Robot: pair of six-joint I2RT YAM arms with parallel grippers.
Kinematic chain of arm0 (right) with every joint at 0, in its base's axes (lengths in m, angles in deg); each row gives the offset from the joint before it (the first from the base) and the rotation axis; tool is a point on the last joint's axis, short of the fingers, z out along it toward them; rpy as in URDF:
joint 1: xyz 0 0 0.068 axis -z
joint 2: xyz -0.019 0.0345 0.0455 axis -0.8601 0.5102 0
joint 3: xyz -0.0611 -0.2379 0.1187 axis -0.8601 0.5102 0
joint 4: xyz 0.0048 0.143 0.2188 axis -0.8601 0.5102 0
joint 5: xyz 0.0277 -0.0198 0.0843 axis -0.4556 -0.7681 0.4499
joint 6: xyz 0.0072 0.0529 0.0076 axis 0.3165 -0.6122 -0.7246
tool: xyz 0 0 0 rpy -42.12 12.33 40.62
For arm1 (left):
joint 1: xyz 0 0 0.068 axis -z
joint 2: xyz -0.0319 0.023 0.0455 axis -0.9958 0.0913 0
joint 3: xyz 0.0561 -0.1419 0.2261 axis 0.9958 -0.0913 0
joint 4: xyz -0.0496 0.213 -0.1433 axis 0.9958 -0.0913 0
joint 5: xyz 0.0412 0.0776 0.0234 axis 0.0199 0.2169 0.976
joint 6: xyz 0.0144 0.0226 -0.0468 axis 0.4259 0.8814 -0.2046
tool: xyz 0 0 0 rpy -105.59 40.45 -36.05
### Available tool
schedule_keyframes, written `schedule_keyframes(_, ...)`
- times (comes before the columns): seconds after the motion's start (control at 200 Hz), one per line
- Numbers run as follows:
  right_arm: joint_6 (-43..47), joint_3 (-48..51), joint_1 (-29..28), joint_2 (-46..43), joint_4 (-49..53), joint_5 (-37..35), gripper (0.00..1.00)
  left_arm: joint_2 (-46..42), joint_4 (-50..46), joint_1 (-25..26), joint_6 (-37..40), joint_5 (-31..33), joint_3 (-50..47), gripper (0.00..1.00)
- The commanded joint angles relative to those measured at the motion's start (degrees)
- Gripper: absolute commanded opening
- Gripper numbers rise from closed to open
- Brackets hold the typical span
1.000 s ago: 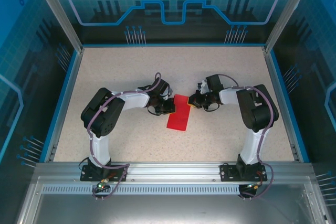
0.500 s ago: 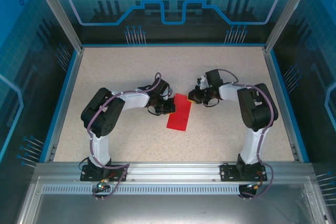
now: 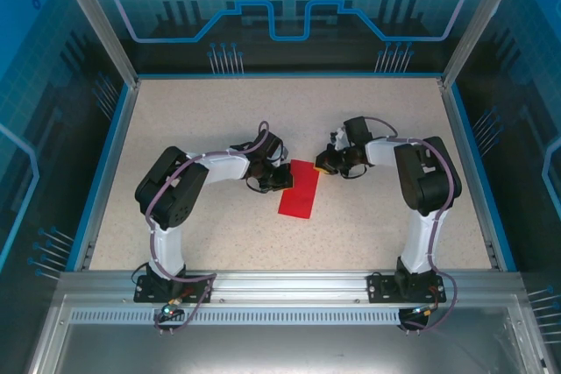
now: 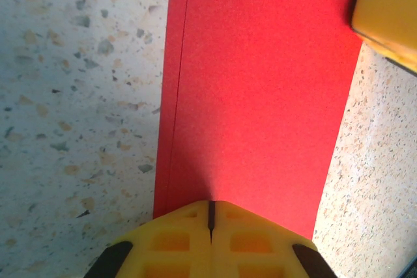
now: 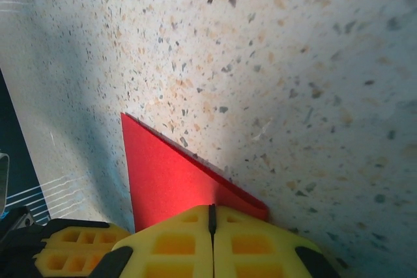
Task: Fold a paper plane with a square sheet of paper (pick it up from the middle)
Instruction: Fold the square sheet of paper in half at the center of the table.
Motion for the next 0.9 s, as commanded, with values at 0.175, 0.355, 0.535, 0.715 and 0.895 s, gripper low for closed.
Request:
schedule_keyframes(0.175, 0.52, -2.12, 1.51, 0.31, 0.72, 1.99, 0.06, 2.93, -7.05, 0.37, 1.31, 3.80, -1.75, 0.00)
schedule_keyframes(0.355, 1.82, -2.21, 1.38, 2.70, 2.99, -1.35, 0.06, 3.02, -6.96, 0.40, 1.28, 3.88, -1.91, 0.00)
schedule_keyframes(0.535, 3.86, -3.95, 0.60, 2.34, 8.41, -6.32, 0.06, 3.11, -6.88, 0.40, 1.27, 3.97, -2.18, 0.00)
schedule_keyframes(0.715, 0.34, -3.61, 1.79, -0.43, 2.57, 1.27, 0.06, 3.08, -6.97, 0.36, 1.29, 3.94, -2.09, 0.00)
schedule_keyframes(0.895, -0.61, -3.81, 2.09, -1.04, 0.69, 2.80, 0.07, 3.11, -7.06, 0.34, 1.27, 3.88, -2.05, 0.00)
